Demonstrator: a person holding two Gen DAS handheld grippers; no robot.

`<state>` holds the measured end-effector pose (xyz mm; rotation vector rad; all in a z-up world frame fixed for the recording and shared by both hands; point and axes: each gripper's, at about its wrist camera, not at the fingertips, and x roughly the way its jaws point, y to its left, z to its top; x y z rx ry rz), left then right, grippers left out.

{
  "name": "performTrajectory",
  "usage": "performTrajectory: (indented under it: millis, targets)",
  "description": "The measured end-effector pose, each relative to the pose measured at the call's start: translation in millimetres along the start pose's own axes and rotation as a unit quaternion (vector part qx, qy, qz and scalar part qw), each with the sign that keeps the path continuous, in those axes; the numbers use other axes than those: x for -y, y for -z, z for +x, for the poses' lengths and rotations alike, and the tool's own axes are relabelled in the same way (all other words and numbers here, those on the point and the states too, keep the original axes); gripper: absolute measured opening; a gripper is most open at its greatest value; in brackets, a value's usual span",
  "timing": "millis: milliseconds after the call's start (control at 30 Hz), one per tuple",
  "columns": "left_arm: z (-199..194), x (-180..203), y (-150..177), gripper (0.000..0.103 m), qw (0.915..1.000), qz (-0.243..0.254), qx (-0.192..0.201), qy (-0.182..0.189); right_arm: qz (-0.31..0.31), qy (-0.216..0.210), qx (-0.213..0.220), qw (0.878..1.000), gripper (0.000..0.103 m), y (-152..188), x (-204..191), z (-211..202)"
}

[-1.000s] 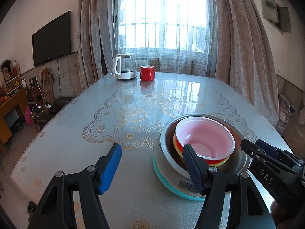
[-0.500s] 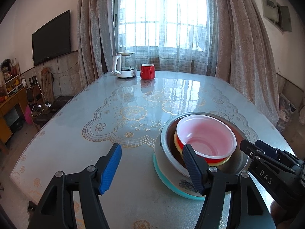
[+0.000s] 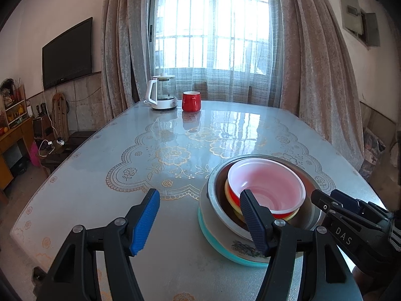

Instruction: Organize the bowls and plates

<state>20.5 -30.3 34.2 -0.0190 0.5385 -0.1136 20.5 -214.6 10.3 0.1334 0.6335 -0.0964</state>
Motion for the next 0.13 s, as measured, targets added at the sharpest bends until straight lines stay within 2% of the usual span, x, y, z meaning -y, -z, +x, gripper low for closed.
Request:
performTrajectory:
  millis: [133]
  targets:
    - [-0.7,-1.9,-2.7,0.067,1.0000,0.002,0.005,0.002,0.003,0.002,0.007,1.000,0.039,-1.7,5.1,-2.4]
